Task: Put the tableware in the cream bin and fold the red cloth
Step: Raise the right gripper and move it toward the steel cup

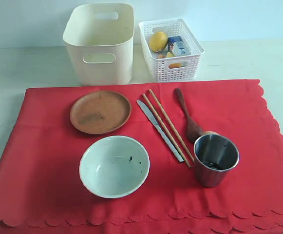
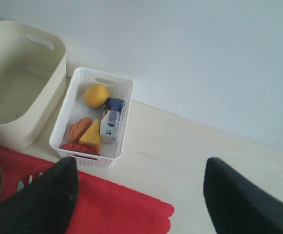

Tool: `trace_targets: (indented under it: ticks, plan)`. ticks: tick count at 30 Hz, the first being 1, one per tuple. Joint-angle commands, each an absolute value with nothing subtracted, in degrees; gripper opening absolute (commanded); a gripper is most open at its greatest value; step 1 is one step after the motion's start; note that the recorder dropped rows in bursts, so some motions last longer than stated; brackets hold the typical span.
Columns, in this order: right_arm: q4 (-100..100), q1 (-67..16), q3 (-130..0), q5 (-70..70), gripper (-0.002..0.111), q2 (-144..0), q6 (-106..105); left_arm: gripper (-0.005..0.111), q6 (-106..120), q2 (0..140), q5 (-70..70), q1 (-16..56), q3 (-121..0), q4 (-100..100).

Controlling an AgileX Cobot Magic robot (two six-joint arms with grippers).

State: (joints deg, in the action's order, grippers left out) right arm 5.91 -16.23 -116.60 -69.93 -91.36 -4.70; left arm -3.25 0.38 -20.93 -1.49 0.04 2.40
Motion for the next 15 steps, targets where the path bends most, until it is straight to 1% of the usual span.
trace_targets:
  ticks: [1, 15]
  plan:
    - [6.5, -16.0, -116.9, -70.0, 0.069, -87.4, -4.5, 0.000, -3.1, 0.0, -20.3, -1.6, 0.0, 2.1]
    - [6.5, -16.0, -116.1, -70.0, 0.069, -75.6, -3.4, 0.000, -3.1, 0.0, -20.3, -1.6, 0.0, 2.1]
